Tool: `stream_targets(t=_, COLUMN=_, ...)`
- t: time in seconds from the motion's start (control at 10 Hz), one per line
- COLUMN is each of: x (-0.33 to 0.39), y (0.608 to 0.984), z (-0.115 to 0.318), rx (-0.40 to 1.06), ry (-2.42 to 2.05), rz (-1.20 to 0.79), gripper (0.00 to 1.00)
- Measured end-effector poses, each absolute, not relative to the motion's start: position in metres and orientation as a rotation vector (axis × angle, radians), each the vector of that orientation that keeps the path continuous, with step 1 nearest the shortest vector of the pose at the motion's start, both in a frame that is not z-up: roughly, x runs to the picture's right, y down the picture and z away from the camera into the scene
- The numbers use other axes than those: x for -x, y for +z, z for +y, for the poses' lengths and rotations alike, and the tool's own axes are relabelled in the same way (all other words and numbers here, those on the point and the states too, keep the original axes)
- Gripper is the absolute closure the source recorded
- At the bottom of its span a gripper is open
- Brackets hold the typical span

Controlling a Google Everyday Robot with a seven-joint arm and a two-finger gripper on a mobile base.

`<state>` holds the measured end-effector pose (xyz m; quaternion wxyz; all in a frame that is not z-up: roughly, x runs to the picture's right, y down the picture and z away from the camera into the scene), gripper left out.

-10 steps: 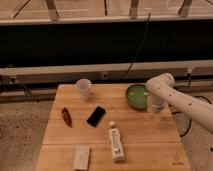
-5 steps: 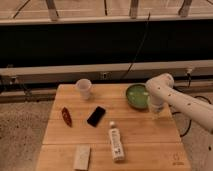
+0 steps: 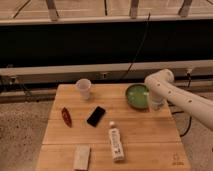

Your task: Pick up the ceramic bowl

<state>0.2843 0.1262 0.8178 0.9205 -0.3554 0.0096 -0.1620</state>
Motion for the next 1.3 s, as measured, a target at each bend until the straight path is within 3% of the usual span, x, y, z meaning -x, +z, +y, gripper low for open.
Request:
stream_targets(t=0.3, x=-0.279, y=0.817, z=0.119, rx=0.728, ry=-0.346, rz=0.010, gripper=0.98)
stream_targets(t=1.0, x=-0.285, y=0.819, z=0.114, rx=0.712, ry=-0.351, rz=-0.029, gripper=0.31)
stream_targets(t=1.1, x=-0.286, y=0.818, z=0.112, rx=0.708, ry=-0.351, rz=-0.032, gripper=0.23)
stream_targets(t=1.3, x=-0.288, y=0.820, z=0.109, rx=0.701, ry=-0.359, rz=-0.040, gripper=0.20)
